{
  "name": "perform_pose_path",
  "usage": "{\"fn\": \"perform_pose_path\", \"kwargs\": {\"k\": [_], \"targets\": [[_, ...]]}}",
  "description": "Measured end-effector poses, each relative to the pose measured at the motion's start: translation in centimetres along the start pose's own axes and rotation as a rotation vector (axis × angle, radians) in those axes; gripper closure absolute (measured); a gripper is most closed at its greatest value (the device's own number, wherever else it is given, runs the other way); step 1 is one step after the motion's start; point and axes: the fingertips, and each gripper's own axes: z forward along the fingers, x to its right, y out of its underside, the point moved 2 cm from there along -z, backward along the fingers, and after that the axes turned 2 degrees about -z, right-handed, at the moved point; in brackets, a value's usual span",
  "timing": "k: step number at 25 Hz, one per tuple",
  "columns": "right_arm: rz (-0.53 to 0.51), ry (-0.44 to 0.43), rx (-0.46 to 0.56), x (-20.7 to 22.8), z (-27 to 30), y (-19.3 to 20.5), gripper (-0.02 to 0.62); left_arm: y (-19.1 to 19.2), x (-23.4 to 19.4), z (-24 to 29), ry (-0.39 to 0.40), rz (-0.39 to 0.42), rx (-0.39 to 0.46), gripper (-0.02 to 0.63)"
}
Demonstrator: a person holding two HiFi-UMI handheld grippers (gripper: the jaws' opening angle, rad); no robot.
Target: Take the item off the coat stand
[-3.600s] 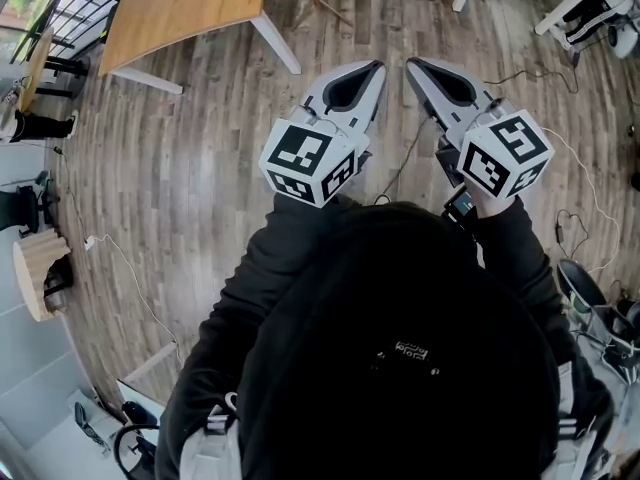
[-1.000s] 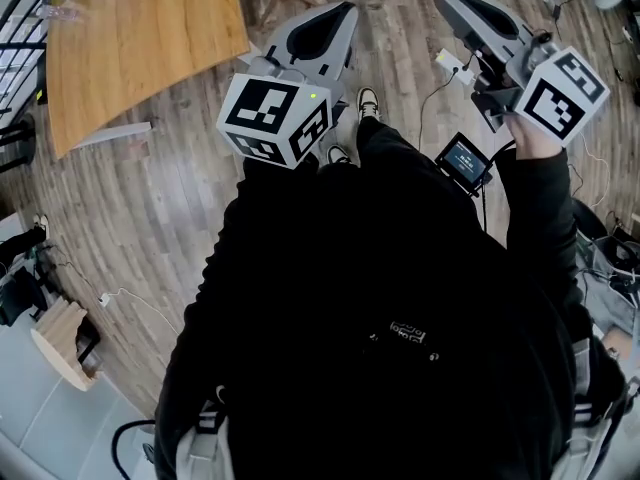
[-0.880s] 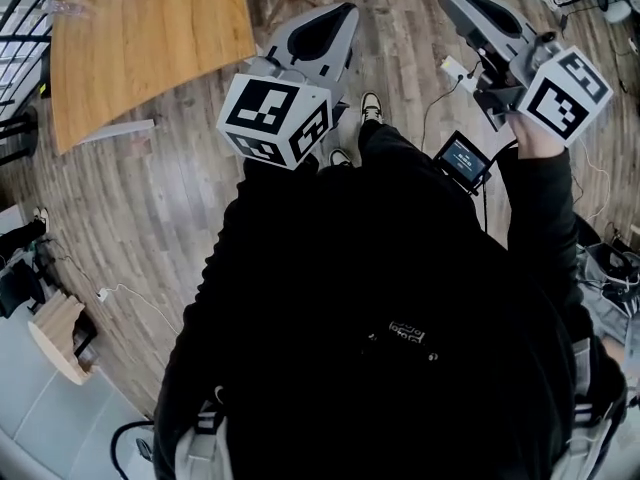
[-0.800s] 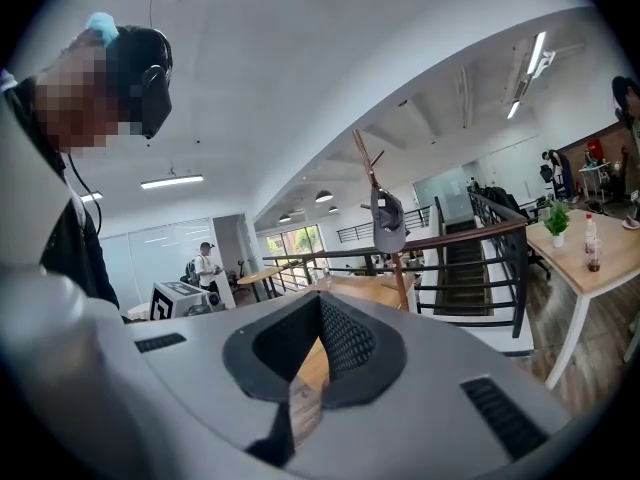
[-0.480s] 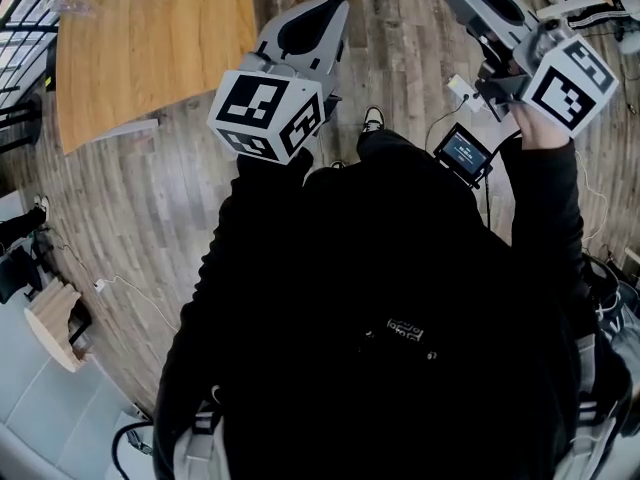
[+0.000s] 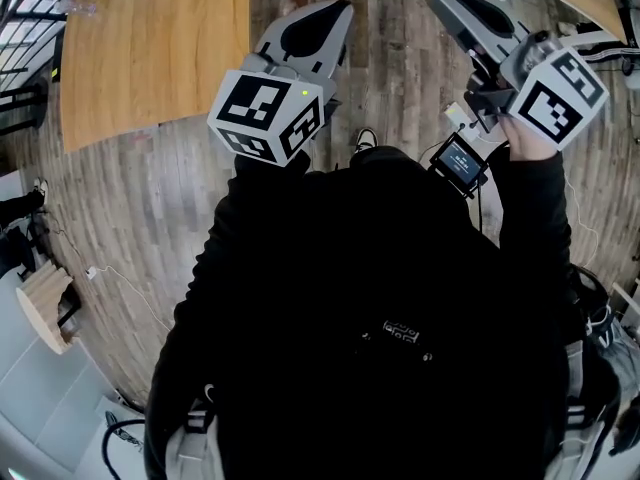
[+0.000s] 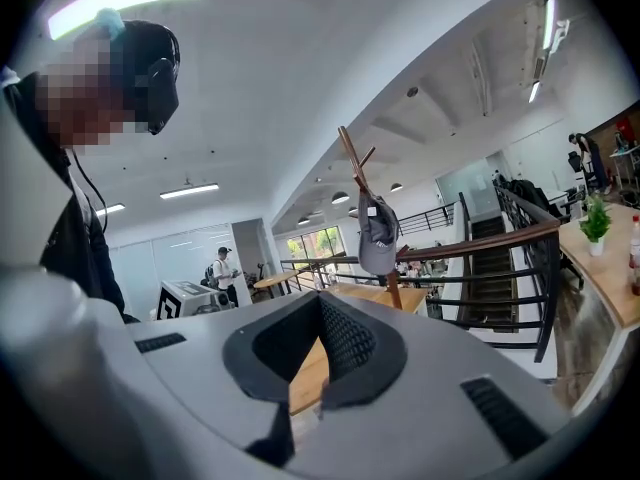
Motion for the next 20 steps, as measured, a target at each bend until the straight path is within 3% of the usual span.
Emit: {"fn": "perform_pose_path", "kwargs": {"k": [4,9,13,20], "targets": [[0.007,-0.01,0.002,2.5,-0.2,-0.7,0.58,-0.6,-0.5,2.5,-0.008,0.003,-0.007,0.6],[0.035,-0.007,0.025,6.4,-1.4,1.4,0.58,1.7,-0.5,5.6,-0.017,0.008,-0.026,0.6],[0.038,-0.002,0.031,5.7,-1.2,-0.5,0.58,-0.6,-0.7,5.3,-0.008,0.02,-0.029,0.6],[0.016,0.0,0.038,5.7,1.3,-0.8,0.58,-1.4,-3.1,6.0,0.019,0.033,-0.006,0.6]]}}
